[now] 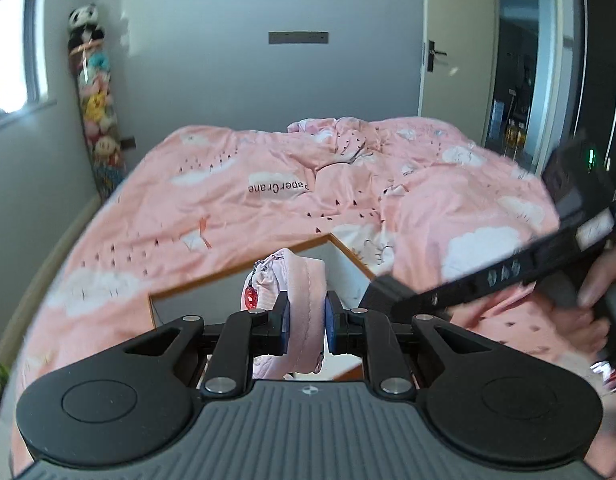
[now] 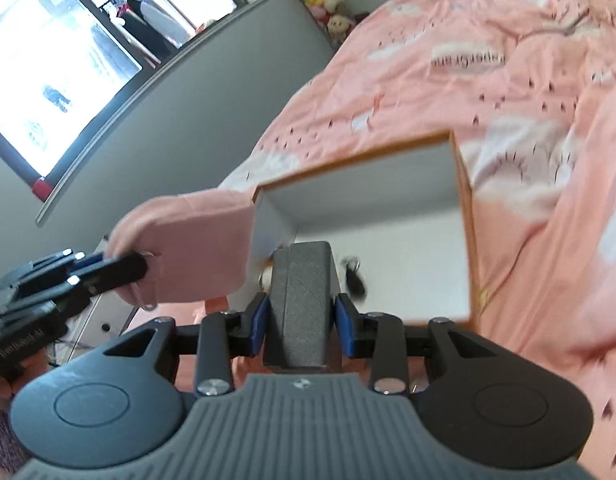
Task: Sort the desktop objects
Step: 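Lower the pink pouch into the box and open the left gripper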
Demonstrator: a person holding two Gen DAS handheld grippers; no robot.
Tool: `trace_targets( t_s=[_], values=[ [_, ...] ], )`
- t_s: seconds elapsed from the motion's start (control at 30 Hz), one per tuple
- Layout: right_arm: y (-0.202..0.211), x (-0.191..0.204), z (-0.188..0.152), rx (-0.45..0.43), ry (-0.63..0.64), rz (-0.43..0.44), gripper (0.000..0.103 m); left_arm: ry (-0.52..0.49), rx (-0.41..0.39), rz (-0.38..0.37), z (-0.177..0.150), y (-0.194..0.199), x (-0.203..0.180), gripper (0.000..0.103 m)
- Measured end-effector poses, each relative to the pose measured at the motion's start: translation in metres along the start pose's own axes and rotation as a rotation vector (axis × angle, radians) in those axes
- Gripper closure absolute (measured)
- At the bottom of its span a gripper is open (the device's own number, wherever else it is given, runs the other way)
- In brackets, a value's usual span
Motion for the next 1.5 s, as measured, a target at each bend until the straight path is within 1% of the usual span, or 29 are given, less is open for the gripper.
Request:
trace_targets(
  t_s=[0.07,0.13,0.2,0.27,0.4,0.53,0.63,0.8,0.9,0.97,1.07,1.13,1.23,1.33,1.4,1.43,1.47,1.5],
  values=[
    [0.000,-0.005,0.012,-0.020,-0.002,-0.008,0.065,-0.058,0.001,0.004,-0.002,-0.013,-0.006,0.084],
    [-0.003,-0.011,0.025,-0.046,0.002,-0.038,0.065,-0.131,0.008,0.015,-0.006,-0.030,-0.015,0.084],
    [-0.010,-0.019,0.036,-0.073,0.020,-0.092,0.065,-0.208,0.022,0.036,-0.012,-0.050,-0.025,0.084],
    [-0.012,-0.025,0.043,-0.090,0.040,-0.137,0.065,-0.257,0.046,0.048,-0.020,-0.068,-0.032,0.084],
    [-0.021,-0.042,0.051,-0.095,0.061,-0.202,0.065,-0.330,0.092,0.015,-0.037,-0.107,-0.052,0.084],
    [-0.025,-0.058,0.057,-0.097,0.058,-0.220,0.065,-0.460,0.114,0.038,-0.051,-0.136,-0.072,0.084],
    [-0.019,-0.061,0.063,-0.115,0.049,-0.213,0.065,-0.499,0.137,0.008,-0.056,-0.155,-0.081,0.084],
    [0.000,-0.067,0.082,-0.188,0.033,-0.200,0.065,-0.520,0.167,-0.030,-0.057,-0.177,-0.087,0.084],
    [0.006,-0.078,0.088,-0.223,0.022,-0.212,0.065,-0.534,0.214,-0.064,-0.060,-0.191,-0.093,0.084],
    [0.005,-0.086,0.088,-0.221,0.007,-0.214,0.065,-0.548,0.239,-0.089,-0.064,-0.199,-0.096,0.084],
    [-0.002,-0.099,0.084,-0.201,-0.013,-0.209,0.065,-0.546,0.271,-0.163,-0.065,-0.205,-0.098,0.084],
    [-0.008,-0.106,0.081,-0.181,-0.029,-0.204,0.065,-0.549,0.300,-0.209,-0.064,-0.208,-0.097,0.082],
    [-0.014,-0.113,0.077,-0.160,-0.060,-0.184,0.065,-0.490,0.357,-0.305,-0.064,-0.212,-0.093,0.078],
    [-0.014,-0.113,0.077,-0.166,-0.057,-0.182,0.065,-0.426,0.387,-0.356,-0.066,-0.214,-0.088,0.073],
    [-0.012,-0.111,0.078,-0.168,-0.047,-0.184,0.065,-0.353,0.410,-0.392,-0.066,-0.213,-0.082,0.071],
    [-0.012,-0.110,0.078,-0.168,-0.042,-0.184,0.065,-0.309,0.421,-0.416,-0.066,-0.211,-0.078,0.064],
    [-0.012,-0.109,0.078,-0.167,-0.039,-0.182,0.065,-0.270,0.427,-0.432,-0.064,-0.208,-0.074,0.062],
    [-0.012,-0.108,0.078,-0.166,-0.036,-0.180,0.065,-0.234,0.427,-0.436,-0.063,-0.207,-0.068,0.052]
  ],
)
Point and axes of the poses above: each gripper's, at about its wrist camera, not at the fingertips, and y roughly against the way its jaws point, x to its left, z to its top, the point moved 8 cm from there along -y, roughly the way its jaws point, and after that the axes turned 2 degrees about -z, right-handed, at the moved point
